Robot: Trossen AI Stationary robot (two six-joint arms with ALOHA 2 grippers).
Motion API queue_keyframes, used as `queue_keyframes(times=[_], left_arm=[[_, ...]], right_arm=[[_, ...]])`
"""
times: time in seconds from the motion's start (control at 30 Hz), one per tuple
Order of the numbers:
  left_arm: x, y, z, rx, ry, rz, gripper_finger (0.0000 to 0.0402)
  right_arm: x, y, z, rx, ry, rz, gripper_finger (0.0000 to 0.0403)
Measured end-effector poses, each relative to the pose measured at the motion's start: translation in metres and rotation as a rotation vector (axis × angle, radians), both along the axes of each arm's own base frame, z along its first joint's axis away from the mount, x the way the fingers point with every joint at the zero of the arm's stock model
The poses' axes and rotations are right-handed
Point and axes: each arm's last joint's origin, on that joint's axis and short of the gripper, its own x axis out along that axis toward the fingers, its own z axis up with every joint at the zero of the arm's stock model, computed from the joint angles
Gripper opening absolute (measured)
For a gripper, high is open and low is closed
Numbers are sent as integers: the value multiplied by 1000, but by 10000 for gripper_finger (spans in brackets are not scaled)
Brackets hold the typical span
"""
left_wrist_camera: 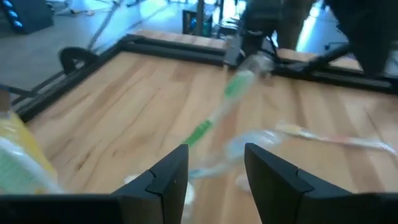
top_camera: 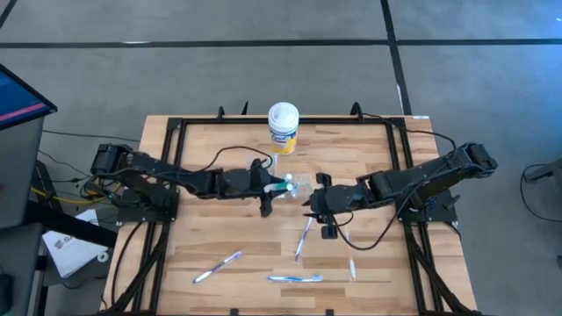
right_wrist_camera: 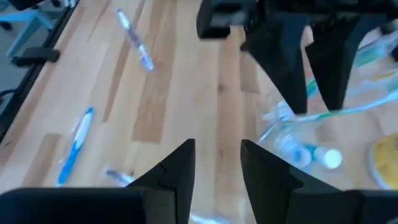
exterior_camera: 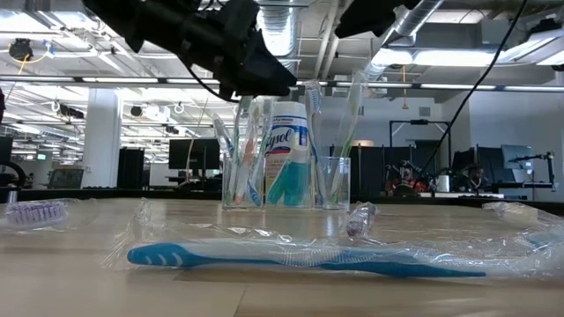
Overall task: Pick & Place toothbrushing station
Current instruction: Put the orange toothbrush into the transparent organizer
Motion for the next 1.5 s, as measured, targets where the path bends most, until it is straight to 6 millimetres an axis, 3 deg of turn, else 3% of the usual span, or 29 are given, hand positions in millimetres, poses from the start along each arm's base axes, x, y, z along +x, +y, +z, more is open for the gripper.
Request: queue_keyframes(times=[0.37,0.63,0.9,1.27,1.5], left_arm=[[-6,-26,8,20,-18,-96,149],[-7,-31,12,18,-39,-110,145],[-8,-30,13,17,-42,-110,144],[-8,-31,14,9,-51,-107,144],[-8,-31,15,-12,-62,-101,144]], right_arm=[[-22,26,-12,100,178,-18,118],[-47,38,-23,264,382,-301,118],[-60,55,-31,409,441,-535,118],[-42,81,-87,373,555,-756,118],[-50,97,-116,300,616,-882,118]])
